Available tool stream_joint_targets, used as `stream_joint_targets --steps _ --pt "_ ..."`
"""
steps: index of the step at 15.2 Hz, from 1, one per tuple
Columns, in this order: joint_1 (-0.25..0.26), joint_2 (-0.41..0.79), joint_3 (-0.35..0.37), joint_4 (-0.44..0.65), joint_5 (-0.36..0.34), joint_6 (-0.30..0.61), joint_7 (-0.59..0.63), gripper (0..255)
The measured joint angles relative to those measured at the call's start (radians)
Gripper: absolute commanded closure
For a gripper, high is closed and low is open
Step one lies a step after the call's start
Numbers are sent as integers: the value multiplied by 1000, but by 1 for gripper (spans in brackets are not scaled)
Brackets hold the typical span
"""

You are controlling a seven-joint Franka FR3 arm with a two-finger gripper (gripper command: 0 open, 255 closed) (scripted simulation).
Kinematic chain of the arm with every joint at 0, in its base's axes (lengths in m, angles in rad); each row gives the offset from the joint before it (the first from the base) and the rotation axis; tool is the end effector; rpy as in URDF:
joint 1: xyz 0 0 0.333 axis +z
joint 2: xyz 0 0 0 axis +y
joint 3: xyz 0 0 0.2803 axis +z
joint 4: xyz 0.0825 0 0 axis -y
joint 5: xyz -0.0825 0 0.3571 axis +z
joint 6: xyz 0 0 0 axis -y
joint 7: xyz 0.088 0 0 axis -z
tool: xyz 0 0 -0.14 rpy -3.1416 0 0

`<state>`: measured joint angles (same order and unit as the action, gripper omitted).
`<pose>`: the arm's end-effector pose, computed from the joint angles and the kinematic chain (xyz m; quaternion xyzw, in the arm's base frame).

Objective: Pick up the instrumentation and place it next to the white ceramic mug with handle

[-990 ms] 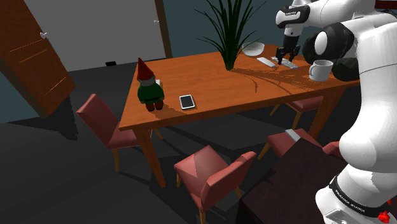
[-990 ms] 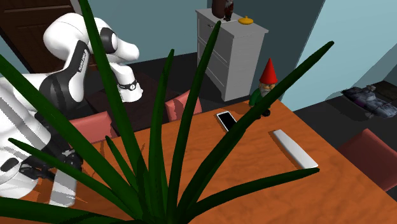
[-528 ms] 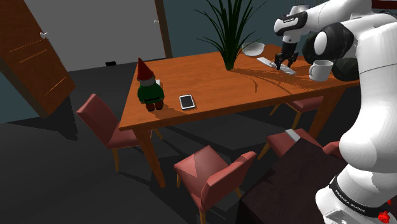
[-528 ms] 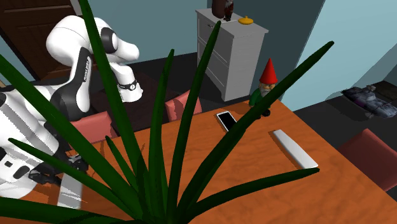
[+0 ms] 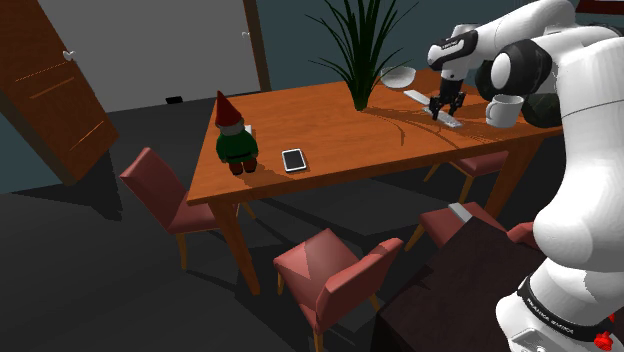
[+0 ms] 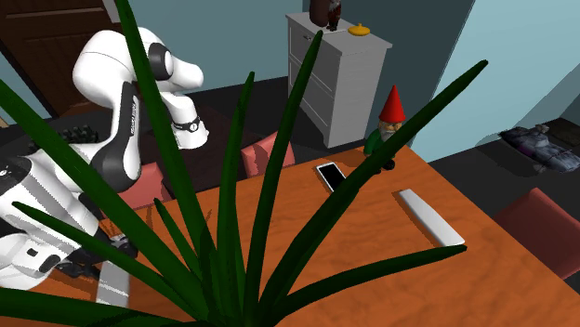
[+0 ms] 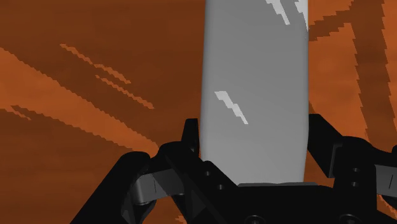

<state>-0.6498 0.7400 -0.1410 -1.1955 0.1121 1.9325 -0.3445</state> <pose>0.5162 -0.4743 0.2970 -0.9749 0.2227 -0.0042 0.0033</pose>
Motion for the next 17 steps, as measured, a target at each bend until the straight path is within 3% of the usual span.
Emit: stream_joint_targets --steps 7,8,14,17 --pt "-1 2 0 -15 1 17 -2 255" --pt "-1 2 0 -15 1 17 -3 0" --pt "-1 1 0 -15 1 17 -3 0" --pt "0 -21 -2 12 -2 -31 1 0"
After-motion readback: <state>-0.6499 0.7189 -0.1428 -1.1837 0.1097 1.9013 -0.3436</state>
